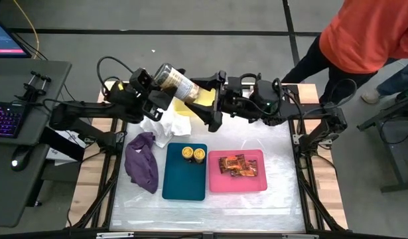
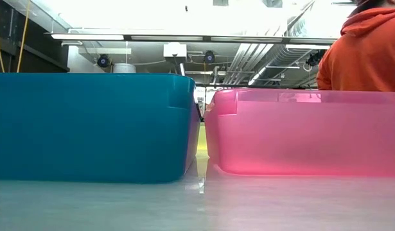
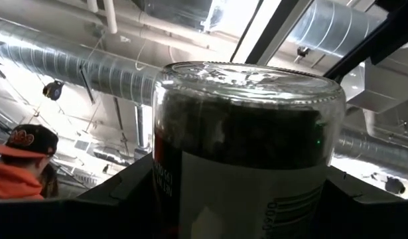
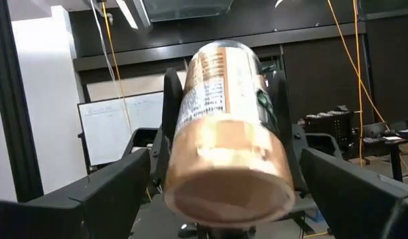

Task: Sort spices by type
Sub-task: Put the golden seasoning bottle into the yellow bin aligned with the other golden seasoning bottles

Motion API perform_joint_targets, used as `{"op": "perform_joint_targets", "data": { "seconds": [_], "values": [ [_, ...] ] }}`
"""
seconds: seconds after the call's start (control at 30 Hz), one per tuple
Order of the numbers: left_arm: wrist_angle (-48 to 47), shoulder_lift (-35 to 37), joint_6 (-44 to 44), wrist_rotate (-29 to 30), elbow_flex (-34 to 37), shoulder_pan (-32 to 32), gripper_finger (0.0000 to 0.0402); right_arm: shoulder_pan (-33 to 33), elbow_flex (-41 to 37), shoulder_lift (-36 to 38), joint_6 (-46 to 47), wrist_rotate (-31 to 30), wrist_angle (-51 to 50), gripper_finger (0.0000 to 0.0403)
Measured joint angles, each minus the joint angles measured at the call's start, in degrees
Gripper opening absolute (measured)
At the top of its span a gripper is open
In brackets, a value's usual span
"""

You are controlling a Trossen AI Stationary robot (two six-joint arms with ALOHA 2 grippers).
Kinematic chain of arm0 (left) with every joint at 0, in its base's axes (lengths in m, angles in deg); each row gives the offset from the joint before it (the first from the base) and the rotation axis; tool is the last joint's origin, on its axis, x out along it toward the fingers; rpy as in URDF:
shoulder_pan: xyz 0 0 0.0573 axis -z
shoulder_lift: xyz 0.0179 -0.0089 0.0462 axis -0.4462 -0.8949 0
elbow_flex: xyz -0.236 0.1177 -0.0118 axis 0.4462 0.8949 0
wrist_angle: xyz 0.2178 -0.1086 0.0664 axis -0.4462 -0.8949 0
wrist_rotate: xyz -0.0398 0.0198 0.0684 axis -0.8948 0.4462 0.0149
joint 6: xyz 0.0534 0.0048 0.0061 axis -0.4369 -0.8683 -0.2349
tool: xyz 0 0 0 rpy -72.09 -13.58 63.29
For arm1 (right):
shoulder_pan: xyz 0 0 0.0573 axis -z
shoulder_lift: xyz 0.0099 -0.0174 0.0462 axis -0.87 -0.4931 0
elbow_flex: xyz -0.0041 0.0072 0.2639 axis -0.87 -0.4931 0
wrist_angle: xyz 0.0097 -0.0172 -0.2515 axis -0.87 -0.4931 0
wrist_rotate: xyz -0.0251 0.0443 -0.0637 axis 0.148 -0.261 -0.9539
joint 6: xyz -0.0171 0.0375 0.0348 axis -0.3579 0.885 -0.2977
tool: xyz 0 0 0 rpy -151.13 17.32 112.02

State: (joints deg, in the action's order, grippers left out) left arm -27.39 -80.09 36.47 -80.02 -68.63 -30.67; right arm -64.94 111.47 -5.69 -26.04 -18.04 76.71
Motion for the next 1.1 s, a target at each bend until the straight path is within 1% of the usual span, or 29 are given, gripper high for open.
{"op": "perform_joint_targets", "data": {
  "seconds": [0.3, 0.4, 0.5, 0.63, 0.7, 1.0, 1.1],
  "values": [
    [0.60, -0.45, -0.89, -0.38, 0.00, 0.00, 0.0249, 0.00, 0.00, -0.02, -0.06, 0.18, -0.60, 0.0382],
    [0.61, -0.51, -0.94, -0.38, 0.00, 0.00, 0.0249, 0.00, 0.00, 0.00, -0.01, 0.17, -0.66, 0.0375],
    [0.83, -0.51, -0.95, -0.38, 0.00, 0.00, 0.0249, 0.00, 0.00, -0.01, 0.00, 0.17, -0.56, 0.0348],
    [0.79, -0.51, -1.01, -0.37, 0.00, 0.00, 0.0249, 0.00, 0.00, -0.02, 0.02, 0.09, -0.68, 0.0292],
    [0.79, -0.51, -1.14, -0.46, 0.00, 0.00, 0.0249, 0.00, 0.00, -0.04, 0.03, 0.13, -0.66, 0.0271],
    [0.59, -0.47, -1.78, -0.40, 0.00, 0.00, 0.0251, 0.02, 0.00, -0.17, -0.17, 1.37, -0.40, 0.0271],
    [0.14, -0.42, -2.88, -0.43, -0.04, 0.13, 0.0258, 0.02, 0.00, -0.17, -0.79, 1.38, -0.42, 0.0271]
  ]
}}
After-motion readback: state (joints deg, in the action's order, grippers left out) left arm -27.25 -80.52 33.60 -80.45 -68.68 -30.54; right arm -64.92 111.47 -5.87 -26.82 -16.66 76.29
